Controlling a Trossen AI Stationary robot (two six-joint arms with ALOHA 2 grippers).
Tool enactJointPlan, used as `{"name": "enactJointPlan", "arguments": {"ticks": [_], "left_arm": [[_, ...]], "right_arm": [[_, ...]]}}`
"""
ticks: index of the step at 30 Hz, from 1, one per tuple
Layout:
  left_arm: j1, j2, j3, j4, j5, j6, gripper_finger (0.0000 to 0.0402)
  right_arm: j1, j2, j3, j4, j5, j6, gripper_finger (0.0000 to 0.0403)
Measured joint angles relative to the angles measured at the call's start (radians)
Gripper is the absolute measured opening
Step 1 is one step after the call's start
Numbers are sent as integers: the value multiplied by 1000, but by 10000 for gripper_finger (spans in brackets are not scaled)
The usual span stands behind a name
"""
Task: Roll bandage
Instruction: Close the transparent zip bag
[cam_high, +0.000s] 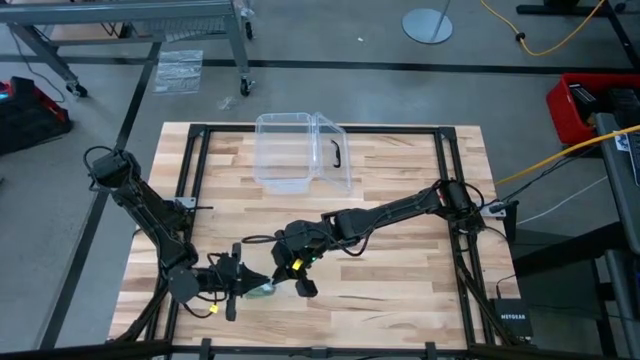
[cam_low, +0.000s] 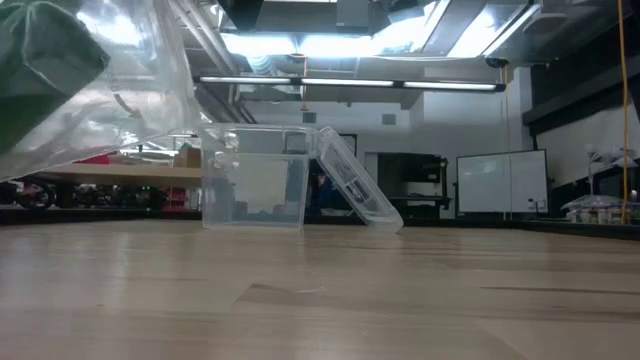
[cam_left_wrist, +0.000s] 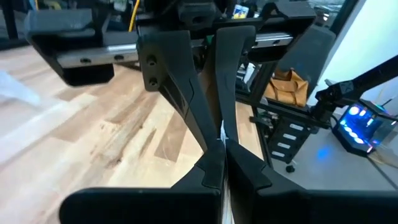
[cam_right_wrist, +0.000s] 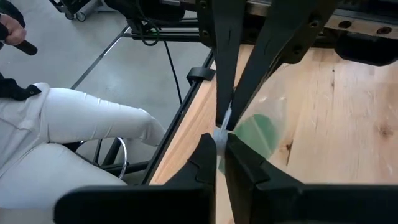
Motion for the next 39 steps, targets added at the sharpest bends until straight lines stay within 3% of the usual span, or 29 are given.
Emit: {"name": "enactJointPlan", "arguments": {"ticks": [7, 29, 34, 39], "left_arm": [[0, 1, -2, 90, -24, 135, 0], [2, -10, 2, 109, -83, 139, 0], [2, -13, 2, 97, -69, 59, 0], [10, -13, 1, 24, 26, -10, 7]], "right_arm": [[0, -4, 3, 2, -1, 0, 17], [3, 6, -1, -93, -3, 7, 17], [3, 6, -1, -144, -45, 8, 17], [3, 6, -1, -198, -90, 3, 17]]}}
